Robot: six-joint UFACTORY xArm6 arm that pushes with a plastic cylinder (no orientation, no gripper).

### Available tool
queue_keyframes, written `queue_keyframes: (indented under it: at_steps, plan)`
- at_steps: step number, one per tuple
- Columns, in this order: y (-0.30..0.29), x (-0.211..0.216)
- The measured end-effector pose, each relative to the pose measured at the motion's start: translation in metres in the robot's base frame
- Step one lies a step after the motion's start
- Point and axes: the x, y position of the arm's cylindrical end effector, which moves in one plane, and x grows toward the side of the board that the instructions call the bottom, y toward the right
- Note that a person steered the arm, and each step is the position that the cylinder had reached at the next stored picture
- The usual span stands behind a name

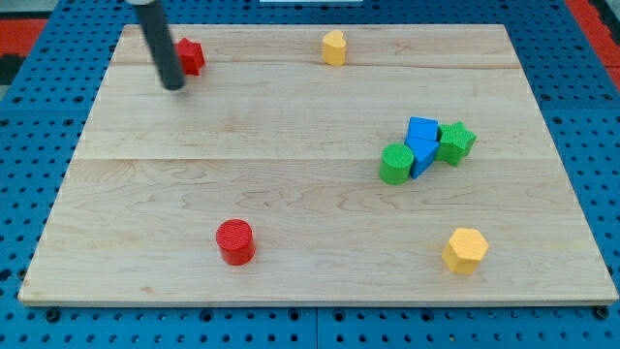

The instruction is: Move the yellow heart to the bottom of the red star

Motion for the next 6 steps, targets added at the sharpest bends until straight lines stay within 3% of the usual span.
queue_keyframes:
  at_steps: [2, 3, 4, 5, 6]
  plan:
    - [0.248, -0.028]
    - [0.248, -0.077]
    - [0.167, -0.086]
    - [0.065, -0.045]
    - [0.131, -0.031]
